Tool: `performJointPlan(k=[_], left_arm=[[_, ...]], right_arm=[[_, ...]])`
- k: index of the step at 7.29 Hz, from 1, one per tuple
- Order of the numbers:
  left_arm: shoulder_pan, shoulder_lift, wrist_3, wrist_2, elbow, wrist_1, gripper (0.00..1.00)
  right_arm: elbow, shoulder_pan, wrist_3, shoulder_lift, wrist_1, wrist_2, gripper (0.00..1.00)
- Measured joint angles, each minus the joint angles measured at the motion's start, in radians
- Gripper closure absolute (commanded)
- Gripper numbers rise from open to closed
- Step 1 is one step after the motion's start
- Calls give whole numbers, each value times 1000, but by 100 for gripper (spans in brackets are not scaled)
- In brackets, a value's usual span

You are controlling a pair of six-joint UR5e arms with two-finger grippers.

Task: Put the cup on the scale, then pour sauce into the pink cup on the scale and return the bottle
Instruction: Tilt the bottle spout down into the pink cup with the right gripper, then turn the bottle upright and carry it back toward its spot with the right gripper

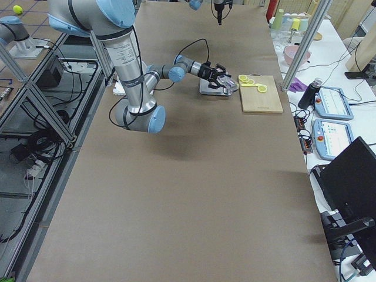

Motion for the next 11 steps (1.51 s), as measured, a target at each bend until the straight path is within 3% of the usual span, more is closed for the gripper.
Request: performJointPlan(k=[2, 4, 6, 11], left_arm=[[0, 2, 0, 0, 0, -1, 2], [0, 3, -1, 0, -3, -1, 2], [0, 3, -1, 0, -6, -1, 2], [-1, -2, -1, 0, -14, -1, 2]], right_arm=[[4, 3, 78, -11, 58, 30, 100], [3, 6, 281, -61, 217, 107, 100], [28, 15, 478, -84, 285, 195, 100], [328, 189, 573, -337, 306, 503, 100]])
